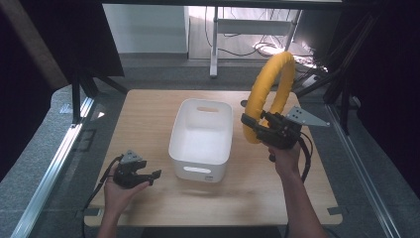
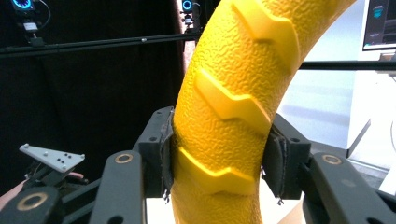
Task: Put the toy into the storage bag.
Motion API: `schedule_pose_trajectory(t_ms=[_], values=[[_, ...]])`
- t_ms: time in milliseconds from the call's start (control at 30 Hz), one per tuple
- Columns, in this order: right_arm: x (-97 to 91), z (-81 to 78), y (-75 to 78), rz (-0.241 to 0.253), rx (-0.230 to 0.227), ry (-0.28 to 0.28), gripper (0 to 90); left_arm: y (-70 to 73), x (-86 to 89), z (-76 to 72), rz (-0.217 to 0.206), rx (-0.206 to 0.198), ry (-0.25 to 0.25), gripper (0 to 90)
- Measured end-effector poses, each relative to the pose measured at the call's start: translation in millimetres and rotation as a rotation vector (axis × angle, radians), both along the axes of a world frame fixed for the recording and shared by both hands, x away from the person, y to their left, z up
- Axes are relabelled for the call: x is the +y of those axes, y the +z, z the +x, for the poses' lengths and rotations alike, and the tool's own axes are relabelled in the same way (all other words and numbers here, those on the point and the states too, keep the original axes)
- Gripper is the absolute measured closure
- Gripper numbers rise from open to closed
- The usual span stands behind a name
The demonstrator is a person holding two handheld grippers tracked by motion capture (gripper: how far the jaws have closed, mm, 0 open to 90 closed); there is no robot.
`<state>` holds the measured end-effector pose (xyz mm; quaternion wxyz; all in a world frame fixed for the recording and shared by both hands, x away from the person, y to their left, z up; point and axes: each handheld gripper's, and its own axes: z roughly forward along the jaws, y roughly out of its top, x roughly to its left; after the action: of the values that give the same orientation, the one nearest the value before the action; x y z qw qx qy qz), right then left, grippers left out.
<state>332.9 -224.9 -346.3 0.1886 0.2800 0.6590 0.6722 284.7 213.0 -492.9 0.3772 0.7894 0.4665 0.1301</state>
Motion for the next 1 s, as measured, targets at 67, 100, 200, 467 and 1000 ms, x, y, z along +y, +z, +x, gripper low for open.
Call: schedule_pose_trajectory(t_ms=[67, 100, 200, 467, 1000], values=[[7.8, -1.5, 4.2, -0.008, -0.016, -0.009, 50.5, -0.3, -0.2, 0.2, 0.003, 0.002, -0.003, 28.8], [10.8, -2.1, 5.5, -0.007, -0.024, -0.011, 50.5, -0.4, -0.3, 0.3, 0.004, 0.003, -0.004, 28.8], [21.2, -3.4, 11.9, -0.013, -0.053, -0.006, 50.5, -0.6, -0.4, 0.7, 0.005, 0.005, -0.007, 28.8], [49.4, -1.5, 19.2, -0.022, -0.091, 0.025, 50.4, -1.4, 0.0, 1.8, 0.019, 0.010, -0.014, 28.8], [92.0, -2.5, 19.3, -0.019, -0.112, 0.088, 50.3, -2.6, 0.7, 3.1, 0.039, 0.035, -0.022, 28.0]])
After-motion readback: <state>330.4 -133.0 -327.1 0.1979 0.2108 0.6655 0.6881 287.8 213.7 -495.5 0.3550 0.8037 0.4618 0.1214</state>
